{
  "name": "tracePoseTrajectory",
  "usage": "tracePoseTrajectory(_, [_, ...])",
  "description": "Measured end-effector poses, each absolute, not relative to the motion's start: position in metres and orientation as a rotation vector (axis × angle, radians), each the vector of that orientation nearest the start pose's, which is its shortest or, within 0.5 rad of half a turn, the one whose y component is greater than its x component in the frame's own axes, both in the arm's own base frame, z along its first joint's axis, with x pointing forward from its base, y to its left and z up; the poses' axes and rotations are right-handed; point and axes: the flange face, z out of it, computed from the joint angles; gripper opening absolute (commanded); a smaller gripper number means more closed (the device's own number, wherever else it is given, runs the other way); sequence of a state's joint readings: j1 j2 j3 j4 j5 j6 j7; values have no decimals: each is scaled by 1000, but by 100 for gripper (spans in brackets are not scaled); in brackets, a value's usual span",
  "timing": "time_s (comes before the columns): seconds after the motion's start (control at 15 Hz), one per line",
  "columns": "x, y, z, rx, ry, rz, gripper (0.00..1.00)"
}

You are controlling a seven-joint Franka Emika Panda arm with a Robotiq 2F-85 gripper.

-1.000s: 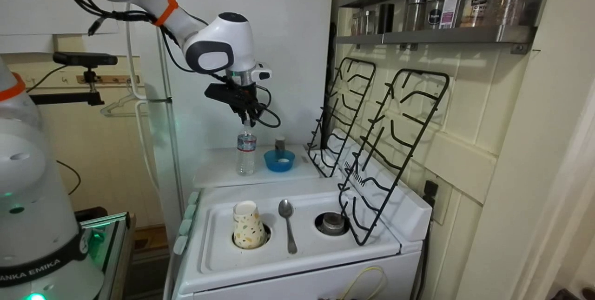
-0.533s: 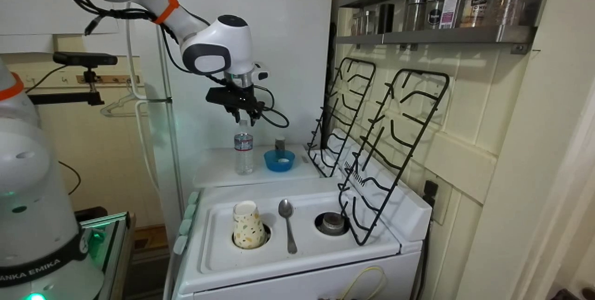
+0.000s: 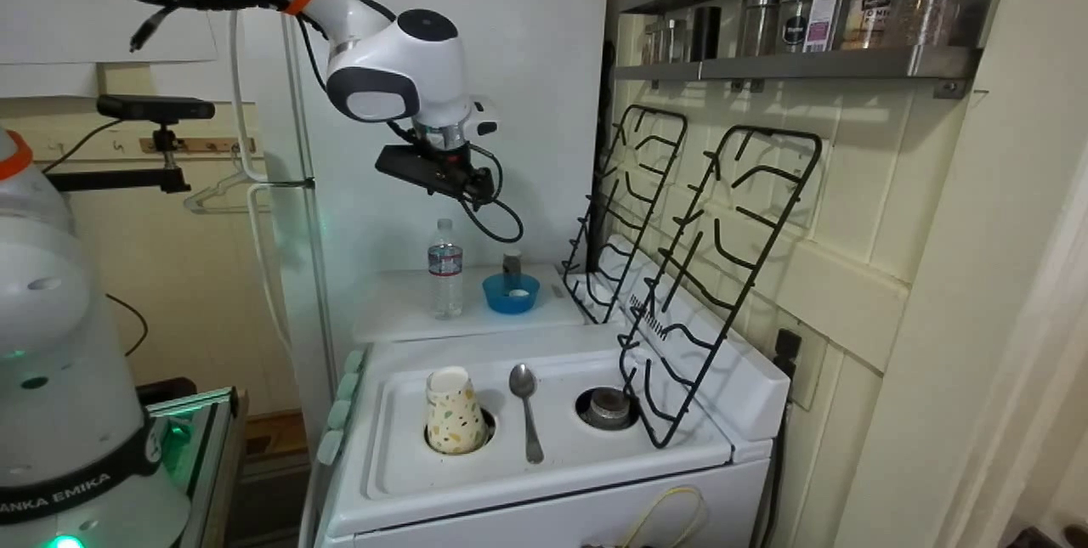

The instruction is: Put the bottle upright

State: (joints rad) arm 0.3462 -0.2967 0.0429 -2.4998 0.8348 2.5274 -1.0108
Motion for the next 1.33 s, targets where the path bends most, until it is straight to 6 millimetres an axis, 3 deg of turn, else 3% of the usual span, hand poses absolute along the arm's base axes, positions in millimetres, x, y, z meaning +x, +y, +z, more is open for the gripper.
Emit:
tracePoseTrajectory(0.2, [433, 138, 437, -2470, -803, -745, 100])
tracePoseTrajectory(0.33, [441, 113, 435, -2534, -667, -785, 100])
tracePoseTrajectory(0.6, [448, 53, 414, -2683, -408, -841, 100])
tracePoseTrajectory(0.8, [448, 20, 393, -2800, -235, -857, 100])
tracePoseTrajectory(1.13, [450, 11, 372, -2855, -180, -809, 100])
tracePoseTrajectory(1.33, [447, -2, 346, -2880, -218, -635, 100])
